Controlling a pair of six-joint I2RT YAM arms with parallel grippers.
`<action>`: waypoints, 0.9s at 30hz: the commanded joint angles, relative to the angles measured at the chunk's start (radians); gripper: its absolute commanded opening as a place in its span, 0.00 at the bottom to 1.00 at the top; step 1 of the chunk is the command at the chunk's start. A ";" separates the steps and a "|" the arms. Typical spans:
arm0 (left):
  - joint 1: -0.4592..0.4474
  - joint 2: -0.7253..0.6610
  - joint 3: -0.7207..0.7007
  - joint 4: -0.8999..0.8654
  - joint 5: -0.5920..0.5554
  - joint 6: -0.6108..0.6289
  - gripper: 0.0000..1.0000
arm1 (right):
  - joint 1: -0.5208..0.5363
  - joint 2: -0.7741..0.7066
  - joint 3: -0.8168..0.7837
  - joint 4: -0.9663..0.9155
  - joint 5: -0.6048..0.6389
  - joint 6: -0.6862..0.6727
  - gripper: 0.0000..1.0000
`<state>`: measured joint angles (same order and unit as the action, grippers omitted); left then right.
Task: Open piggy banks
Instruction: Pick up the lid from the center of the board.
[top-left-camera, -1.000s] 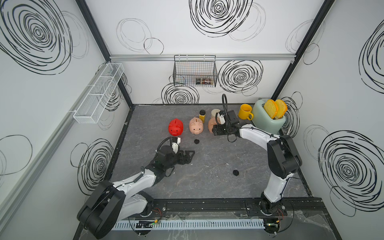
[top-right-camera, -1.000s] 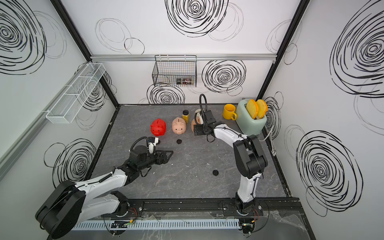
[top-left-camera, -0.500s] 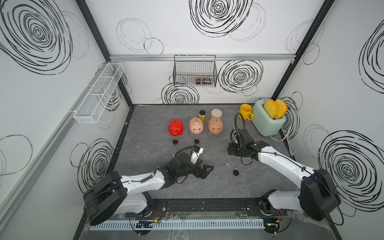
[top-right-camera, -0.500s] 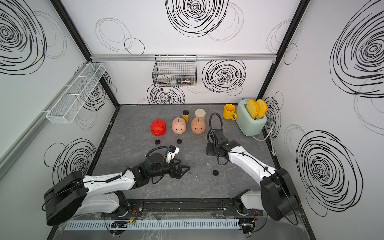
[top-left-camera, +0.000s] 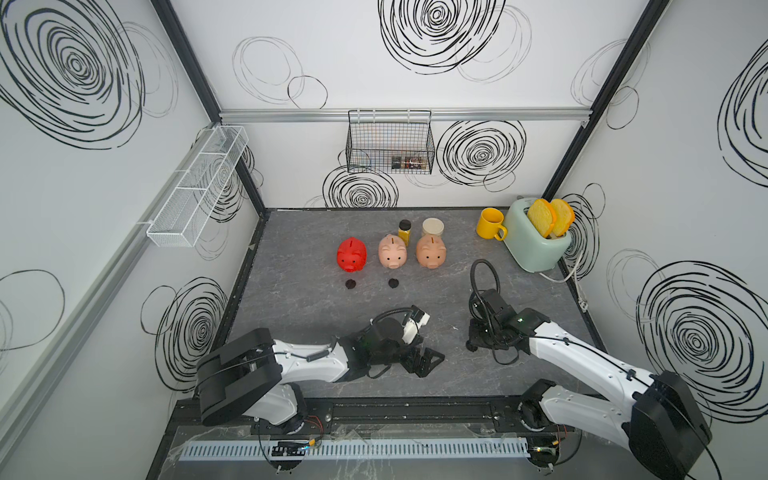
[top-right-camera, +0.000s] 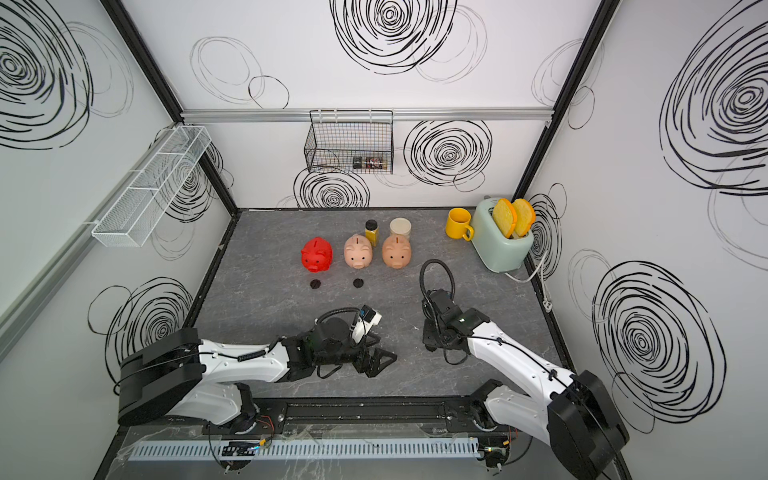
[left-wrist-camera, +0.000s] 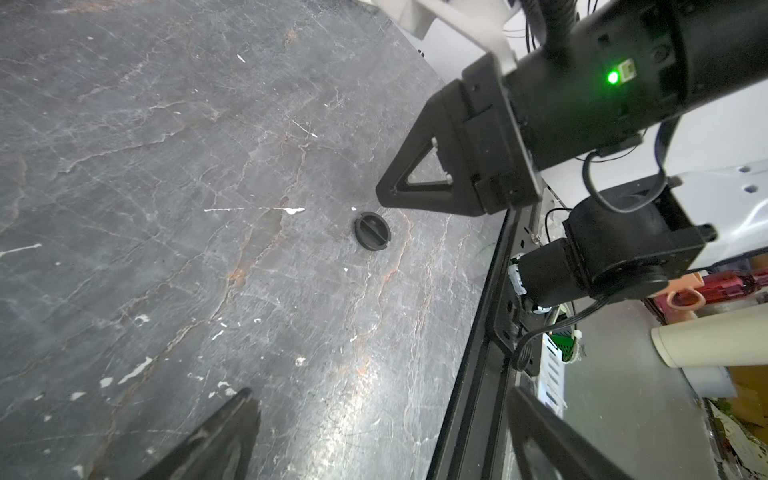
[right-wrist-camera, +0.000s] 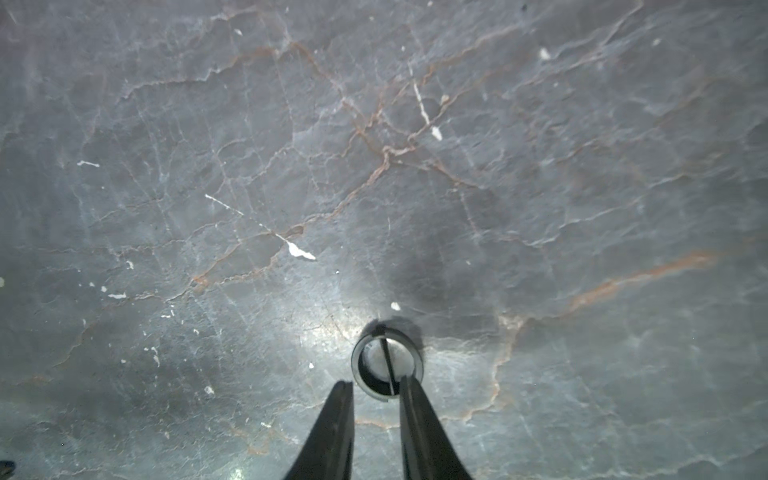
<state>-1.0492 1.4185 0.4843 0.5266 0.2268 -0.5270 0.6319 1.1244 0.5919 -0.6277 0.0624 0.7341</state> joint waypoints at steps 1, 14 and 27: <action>-0.005 0.009 0.025 0.055 0.006 0.006 0.96 | 0.025 0.053 0.014 -0.022 -0.010 0.005 0.21; -0.004 0.022 0.031 0.055 0.006 0.004 0.96 | 0.060 0.139 0.049 -0.024 0.048 0.021 0.16; -0.004 0.030 0.038 0.050 -0.001 0.011 0.96 | 0.058 0.190 0.043 -0.006 0.057 0.016 0.16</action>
<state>-1.0492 1.4326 0.4904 0.5327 0.2268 -0.5270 0.6868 1.3022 0.6212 -0.6239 0.1013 0.7410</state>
